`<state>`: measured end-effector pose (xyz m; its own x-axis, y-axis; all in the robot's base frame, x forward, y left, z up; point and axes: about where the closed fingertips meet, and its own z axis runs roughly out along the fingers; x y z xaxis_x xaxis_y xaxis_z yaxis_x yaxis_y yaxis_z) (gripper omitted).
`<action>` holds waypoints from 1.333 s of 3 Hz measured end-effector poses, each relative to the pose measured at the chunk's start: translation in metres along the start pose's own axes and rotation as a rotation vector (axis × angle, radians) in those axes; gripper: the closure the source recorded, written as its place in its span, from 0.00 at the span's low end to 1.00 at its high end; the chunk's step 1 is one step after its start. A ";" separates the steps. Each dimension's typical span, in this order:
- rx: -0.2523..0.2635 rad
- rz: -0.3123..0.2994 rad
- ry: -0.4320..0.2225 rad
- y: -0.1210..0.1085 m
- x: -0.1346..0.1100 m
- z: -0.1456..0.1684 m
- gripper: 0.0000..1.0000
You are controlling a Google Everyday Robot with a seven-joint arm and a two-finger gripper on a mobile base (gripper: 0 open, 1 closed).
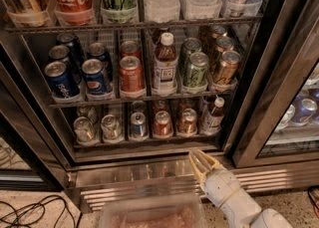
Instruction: Pick orange can from bottom shelf of fridge
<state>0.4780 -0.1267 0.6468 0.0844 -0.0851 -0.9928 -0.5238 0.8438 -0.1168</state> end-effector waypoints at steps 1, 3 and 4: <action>0.023 -0.015 -0.003 0.004 0.007 0.002 1.00; 0.074 -0.041 -0.014 0.001 0.028 0.016 1.00; 0.107 -0.054 -0.018 -0.007 0.038 0.024 1.00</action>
Offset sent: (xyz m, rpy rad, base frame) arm 0.0147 0.0060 -0.0314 -0.0162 -0.0457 -0.0889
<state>0.5056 -0.1233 0.6110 0.1256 -0.1237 -0.9843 -0.4244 0.8901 -0.1661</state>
